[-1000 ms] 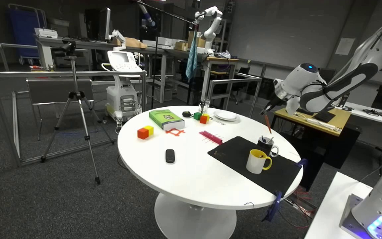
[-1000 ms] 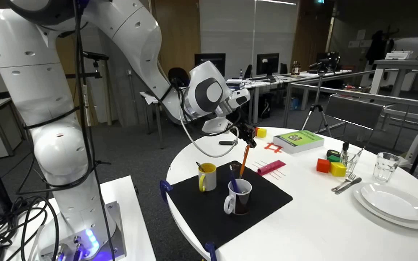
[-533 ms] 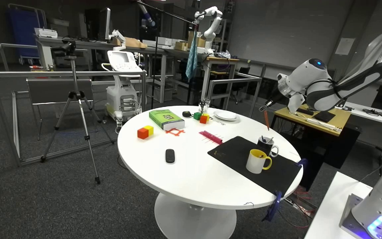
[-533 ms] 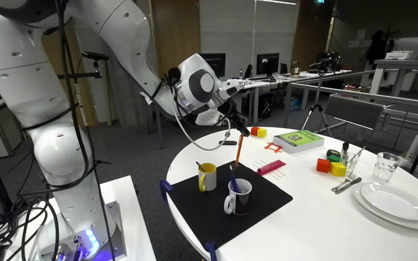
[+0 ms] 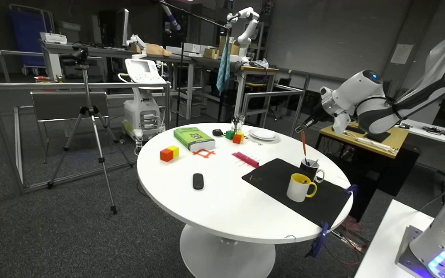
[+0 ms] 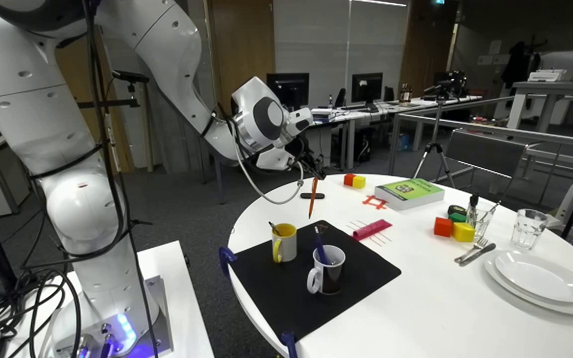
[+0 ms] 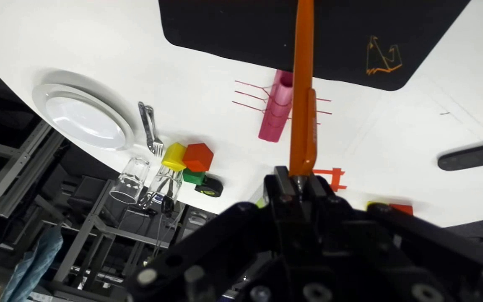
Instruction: Move the orange pen from the right cup to the left cup
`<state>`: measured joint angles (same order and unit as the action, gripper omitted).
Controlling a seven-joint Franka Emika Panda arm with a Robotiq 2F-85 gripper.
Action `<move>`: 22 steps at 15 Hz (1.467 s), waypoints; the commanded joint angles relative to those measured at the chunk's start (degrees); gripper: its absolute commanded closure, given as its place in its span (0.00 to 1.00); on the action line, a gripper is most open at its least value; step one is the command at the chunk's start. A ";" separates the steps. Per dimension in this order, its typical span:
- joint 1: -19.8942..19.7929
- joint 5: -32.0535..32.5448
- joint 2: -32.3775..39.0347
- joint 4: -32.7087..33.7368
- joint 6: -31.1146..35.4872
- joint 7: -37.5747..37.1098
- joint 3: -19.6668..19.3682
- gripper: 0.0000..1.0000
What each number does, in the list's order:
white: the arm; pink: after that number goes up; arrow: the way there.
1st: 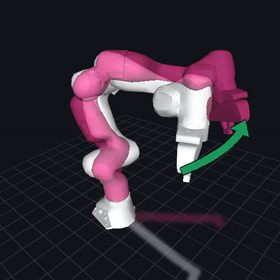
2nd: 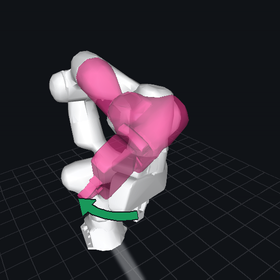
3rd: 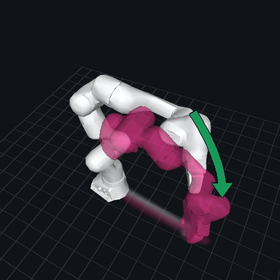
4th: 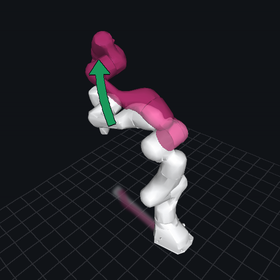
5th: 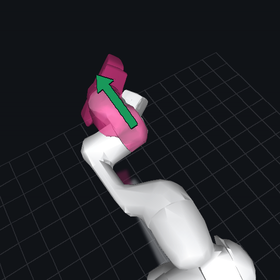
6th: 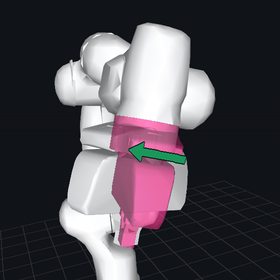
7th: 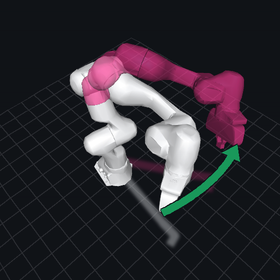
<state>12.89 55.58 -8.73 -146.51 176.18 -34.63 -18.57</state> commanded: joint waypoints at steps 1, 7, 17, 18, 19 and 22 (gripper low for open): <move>0.50 0.48 -1.26 -2.03 3.49 -1.39 1.16 0.98; 0.79 -0.16 0.05 -1.48 3.10 -0.41 1.46 0.91; -1.95 9.49 0.24 1.17 1.99 -7.68 4.45 0.98; -2.06 10.70 0.41 1.46 1.91 -8.77 4.84 0.98; -2.13 11.82 0.63 1.69 1.82 -9.92 5.32 0.98; -1.63 14.19 1.59 1.82 2.07 -12.64 6.20 0.98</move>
<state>11.86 66.37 -8.21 -146.10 178.98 -43.51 -14.04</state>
